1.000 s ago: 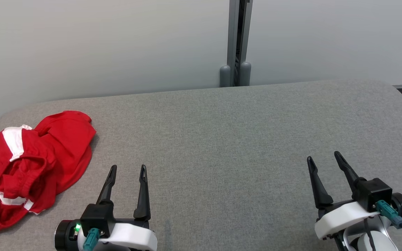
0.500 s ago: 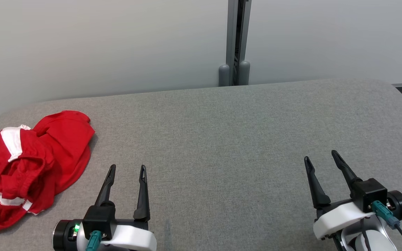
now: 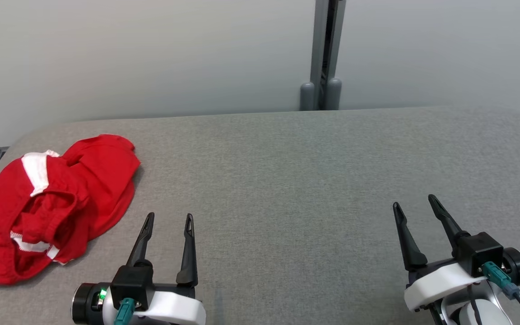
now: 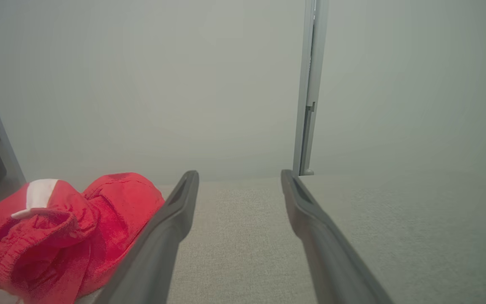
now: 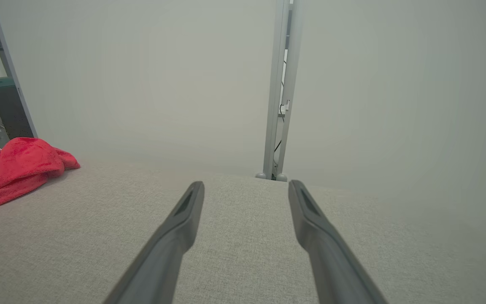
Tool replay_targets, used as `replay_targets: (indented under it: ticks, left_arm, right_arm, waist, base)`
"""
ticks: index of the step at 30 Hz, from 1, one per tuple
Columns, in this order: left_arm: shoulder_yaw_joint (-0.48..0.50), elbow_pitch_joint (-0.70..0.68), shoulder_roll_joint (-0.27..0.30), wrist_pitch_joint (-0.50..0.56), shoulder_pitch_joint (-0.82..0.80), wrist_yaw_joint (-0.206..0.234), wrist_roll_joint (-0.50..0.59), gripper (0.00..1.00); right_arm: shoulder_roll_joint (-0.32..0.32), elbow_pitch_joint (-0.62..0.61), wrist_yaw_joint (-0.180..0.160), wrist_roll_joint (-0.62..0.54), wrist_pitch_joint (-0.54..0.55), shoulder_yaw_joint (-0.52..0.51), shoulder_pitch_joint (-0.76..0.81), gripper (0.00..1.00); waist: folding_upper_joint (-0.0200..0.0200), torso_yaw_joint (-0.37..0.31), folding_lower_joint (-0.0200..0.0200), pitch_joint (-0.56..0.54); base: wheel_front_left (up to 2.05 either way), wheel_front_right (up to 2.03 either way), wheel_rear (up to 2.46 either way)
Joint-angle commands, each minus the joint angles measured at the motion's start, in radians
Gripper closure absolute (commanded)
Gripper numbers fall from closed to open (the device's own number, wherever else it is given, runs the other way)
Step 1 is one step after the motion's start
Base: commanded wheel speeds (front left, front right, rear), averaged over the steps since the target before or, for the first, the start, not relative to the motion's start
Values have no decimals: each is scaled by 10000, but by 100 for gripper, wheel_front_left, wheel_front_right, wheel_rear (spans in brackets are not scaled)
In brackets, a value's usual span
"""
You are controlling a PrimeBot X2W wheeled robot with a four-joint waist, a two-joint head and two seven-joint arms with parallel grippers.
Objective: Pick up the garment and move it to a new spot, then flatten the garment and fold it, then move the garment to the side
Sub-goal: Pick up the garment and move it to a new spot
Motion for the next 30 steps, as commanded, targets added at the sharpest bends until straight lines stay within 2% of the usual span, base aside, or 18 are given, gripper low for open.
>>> replay_targets:
  ticks: [1, 19, 25, 30]
  left_arm:
    - [32, 10, 58, -53, -55, 12, -38, 0]
    - [583, 1, 51, -50, 343, -196, 308, 0]
    - [648, 9, 49, -44, 420, -225, 324, 0]
    - [696, -10, 48, -44, 488, -190, 324, 0]
  right_arm:
    - [-48, -103, 1, 67, -26, 57, 104, 0]
    - [-51, -132, 1, 687, -26, 963, 353, 0]
    - [-51, -67, 1, 772, -26, 1125, 401, 0]
    - [-53, -30, 1, 796, -26, 1190, 398, 0]
  waist:
    - [0, 499, 0, 44]
    - [0, 3484, 0, -205]
    - [0, 4105, 0, -303]
    - [0, 4288, 0, -356]
  base:
    - [0, 0, 0]
    - [0, 0, 0]
    - [0, 0, 0]
    - [0, 0, 0]
